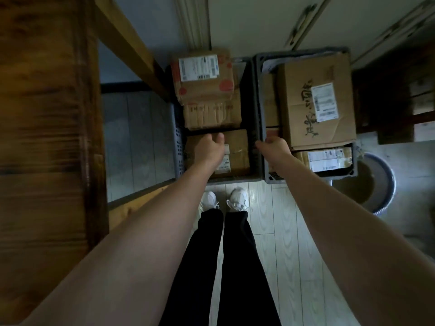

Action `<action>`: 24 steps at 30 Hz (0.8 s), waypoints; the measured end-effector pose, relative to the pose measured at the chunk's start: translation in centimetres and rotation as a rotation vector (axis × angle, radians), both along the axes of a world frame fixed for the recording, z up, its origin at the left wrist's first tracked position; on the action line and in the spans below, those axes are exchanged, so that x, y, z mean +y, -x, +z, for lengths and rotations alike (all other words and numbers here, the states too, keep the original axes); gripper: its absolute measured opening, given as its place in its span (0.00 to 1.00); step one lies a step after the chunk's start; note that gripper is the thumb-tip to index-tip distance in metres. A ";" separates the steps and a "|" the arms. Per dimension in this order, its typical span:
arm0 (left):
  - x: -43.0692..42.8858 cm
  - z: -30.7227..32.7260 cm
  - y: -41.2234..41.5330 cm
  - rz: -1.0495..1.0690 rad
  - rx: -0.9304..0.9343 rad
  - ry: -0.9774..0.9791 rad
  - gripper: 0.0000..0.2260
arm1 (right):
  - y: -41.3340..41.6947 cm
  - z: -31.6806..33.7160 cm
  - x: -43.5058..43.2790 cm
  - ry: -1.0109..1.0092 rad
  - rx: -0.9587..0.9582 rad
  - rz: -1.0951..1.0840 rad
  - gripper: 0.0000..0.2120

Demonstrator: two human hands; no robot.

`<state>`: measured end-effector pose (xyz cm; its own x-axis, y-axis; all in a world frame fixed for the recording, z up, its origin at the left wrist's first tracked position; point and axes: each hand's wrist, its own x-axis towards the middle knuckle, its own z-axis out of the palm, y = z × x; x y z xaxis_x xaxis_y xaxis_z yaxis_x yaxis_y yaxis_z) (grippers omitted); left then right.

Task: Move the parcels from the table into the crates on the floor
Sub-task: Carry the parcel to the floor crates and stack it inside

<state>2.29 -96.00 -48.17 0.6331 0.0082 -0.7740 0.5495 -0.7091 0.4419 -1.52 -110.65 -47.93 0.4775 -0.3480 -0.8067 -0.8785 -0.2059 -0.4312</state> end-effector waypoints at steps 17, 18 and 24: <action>1.9 22.8 -0.4 0.287 -0.301 0.262 0.20 | 0.1 23.0 -1.5 0.048 -0.399 -0.055 0.25; 2.1 24.4 -0.1 0.278 -0.334 0.267 0.20 | 0.0 24.4 -1.7 0.056 -0.443 -0.053 0.25; 3.1 32.2 1.3 0.283 -0.502 0.313 0.18 | 0.2 31.8 -1.4 0.051 -0.592 0.025 0.25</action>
<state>1.04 -92.85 -16.01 0.9245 0.0493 -0.3779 0.3690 -0.3635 0.8554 -1.67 -112.05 -16.13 0.8495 -0.3625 -0.3833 -0.4865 -0.2570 -0.8350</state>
